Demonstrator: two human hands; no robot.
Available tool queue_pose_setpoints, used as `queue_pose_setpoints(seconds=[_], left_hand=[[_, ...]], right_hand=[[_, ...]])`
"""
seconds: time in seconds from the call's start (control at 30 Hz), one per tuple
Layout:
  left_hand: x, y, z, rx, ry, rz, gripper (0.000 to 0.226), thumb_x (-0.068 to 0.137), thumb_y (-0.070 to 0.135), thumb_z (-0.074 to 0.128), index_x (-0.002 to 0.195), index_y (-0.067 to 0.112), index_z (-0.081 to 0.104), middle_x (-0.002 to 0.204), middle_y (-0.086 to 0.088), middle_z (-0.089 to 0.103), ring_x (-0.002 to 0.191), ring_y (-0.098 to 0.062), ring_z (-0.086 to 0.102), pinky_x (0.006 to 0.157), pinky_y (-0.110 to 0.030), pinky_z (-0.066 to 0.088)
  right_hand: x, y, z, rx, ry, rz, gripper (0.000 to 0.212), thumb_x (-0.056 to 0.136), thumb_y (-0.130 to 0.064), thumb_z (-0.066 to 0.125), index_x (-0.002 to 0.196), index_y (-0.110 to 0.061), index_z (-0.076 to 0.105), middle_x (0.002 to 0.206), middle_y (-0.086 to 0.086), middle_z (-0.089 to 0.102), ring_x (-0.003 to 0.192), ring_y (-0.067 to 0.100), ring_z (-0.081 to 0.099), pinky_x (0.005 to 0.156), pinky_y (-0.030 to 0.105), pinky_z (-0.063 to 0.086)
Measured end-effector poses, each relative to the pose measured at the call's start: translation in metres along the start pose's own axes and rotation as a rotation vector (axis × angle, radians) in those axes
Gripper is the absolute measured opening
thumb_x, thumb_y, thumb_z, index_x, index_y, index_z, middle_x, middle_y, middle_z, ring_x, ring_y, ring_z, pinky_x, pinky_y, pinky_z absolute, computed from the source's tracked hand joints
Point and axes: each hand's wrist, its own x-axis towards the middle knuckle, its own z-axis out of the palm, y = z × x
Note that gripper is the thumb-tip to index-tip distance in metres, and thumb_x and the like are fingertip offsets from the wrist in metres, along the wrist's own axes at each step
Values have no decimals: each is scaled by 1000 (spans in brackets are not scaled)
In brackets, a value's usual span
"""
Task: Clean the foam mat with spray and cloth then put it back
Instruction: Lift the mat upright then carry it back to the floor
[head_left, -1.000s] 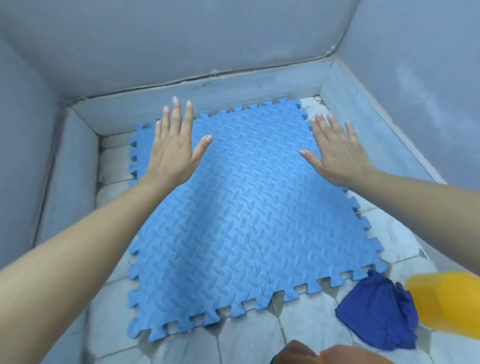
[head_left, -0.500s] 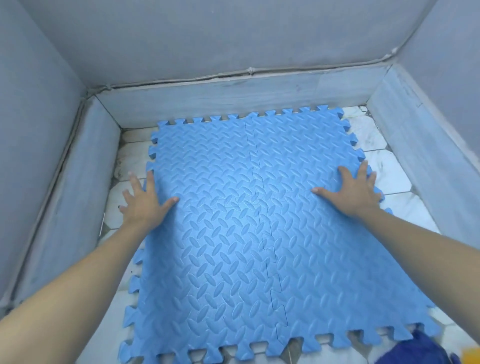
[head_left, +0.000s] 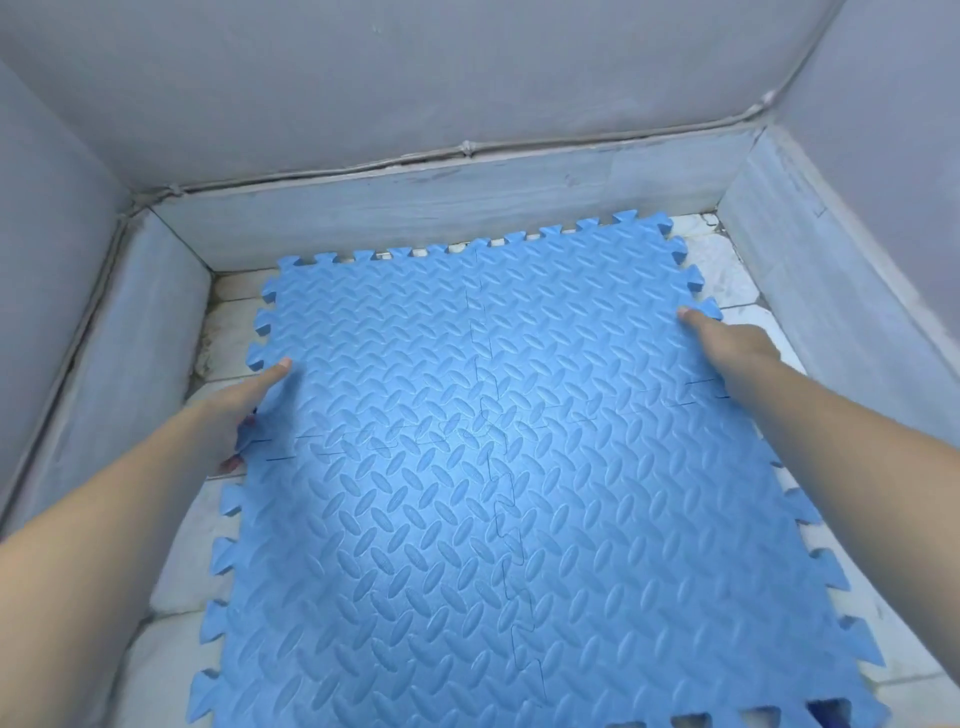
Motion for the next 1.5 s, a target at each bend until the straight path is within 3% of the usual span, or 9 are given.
queue_pose_setpoints(seconds=[0.17,0.33,0.57,0.73,0.93,1.1,1.23,1.33,1.5], left_hand=[[-23,6,-33,-41,-75,-41,74,59,72,71,104,17,50,96,0,49,83,-19,44,76,-33,34],[-83,63,-80,-132,-216,88,40,81,48,66,85,10,56,64,-4,70,67,-17,63,57,-33,50],[-109,141,-130,-172,-249,256,57,82,39,70,126,5,57,107,-14,67,89,-32,66,80,-52,53],[-86,164,-137,-227,-258,219,102,72,25,81,152,15,17,159,-9,14,143,-35,18,107,-66,19],[-93,164,-118,-426,-238,478,55,59,39,86,101,13,62,110,-11,66,91,-27,62,73,-43,51],[-83,169,-111,-513,-215,621,88,35,55,92,106,13,62,105,-3,72,94,-23,69,78,-37,54],[-108,181,-109,-579,-156,709,62,56,44,88,106,16,64,100,5,69,88,-14,66,66,-28,47],[-108,187,-99,-656,-98,759,23,76,25,79,85,20,58,86,12,59,73,-2,55,59,-22,40],[-105,194,-91,-688,-65,816,29,80,19,75,99,13,53,99,5,54,73,-5,50,73,-27,41]], right_hand=[[-13,-13,-33,163,33,-174,55,76,-65,65,95,-14,65,93,6,62,99,30,60,84,37,46],[-46,-69,-91,227,18,-354,63,76,-62,69,56,-24,23,56,0,27,54,23,29,53,35,20],[-51,-156,-140,347,-86,-384,42,72,-57,76,82,-21,55,90,4,65,80,28,62,61,29,41],[-32,-182,-126,492,-159,-370,48,67,-38,79,105,-9,69,92,10,72,75,31,67,69,36,51],[-29,-176,-110,652,57,-410,62,56,-52,76,99,-9,65,96,11,72,86,32,67,88,46,54],[-50,-191,-135,729,199,-438,37,78,-37,72,100,-12,58,82,5,58,83,25,53,65,34,43],[-63,-218,-133,326,440,-427,70,79,-28,73,136,-1,42,144,30,39,139,44,31,114,53,26],[-124,-282,-141,215,496,-847,77,88,-24,65,151,-1,26,159,25,19,150,37,9,122,48,8],[-203,-402,-155,-128,509,-1344,67,99,-48,41,153,-12,26,161,9,26,152,25,10,122,44,1]])
